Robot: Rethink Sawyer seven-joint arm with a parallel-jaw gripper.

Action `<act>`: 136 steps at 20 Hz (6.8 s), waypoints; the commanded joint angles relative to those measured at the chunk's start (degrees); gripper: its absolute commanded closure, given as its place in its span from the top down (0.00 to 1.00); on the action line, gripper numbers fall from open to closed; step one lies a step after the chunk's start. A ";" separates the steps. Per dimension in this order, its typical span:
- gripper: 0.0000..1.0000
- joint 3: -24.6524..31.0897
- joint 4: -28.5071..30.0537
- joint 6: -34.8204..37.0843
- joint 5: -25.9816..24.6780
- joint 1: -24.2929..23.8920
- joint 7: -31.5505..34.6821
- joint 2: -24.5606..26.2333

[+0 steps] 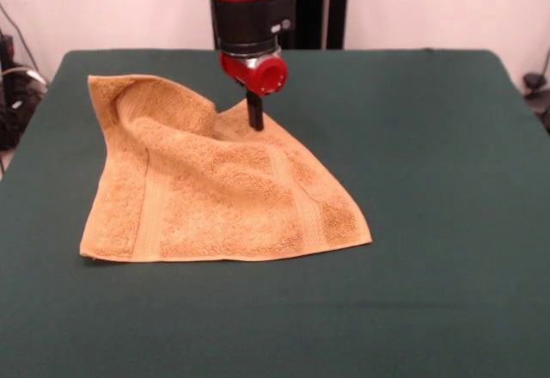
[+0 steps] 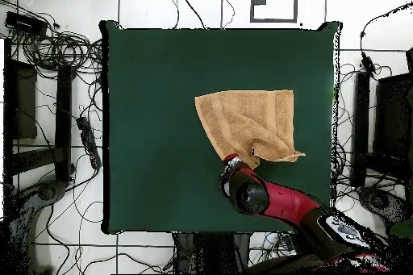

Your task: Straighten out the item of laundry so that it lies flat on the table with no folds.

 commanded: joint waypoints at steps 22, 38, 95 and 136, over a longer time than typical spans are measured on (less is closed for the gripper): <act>0.00 5.19 -4.12 -8.21 7.70 2.71 12.16 8.34; 0.00 8.33 0.26 -14.23 20.76 10.35 19.00 7.40; 0.00 27.93 1.38 -33.65 34.98 13.26 32.47 15.39; 1.00 30.74 2.63 -35.32 40.16 12.88 30.06 15.18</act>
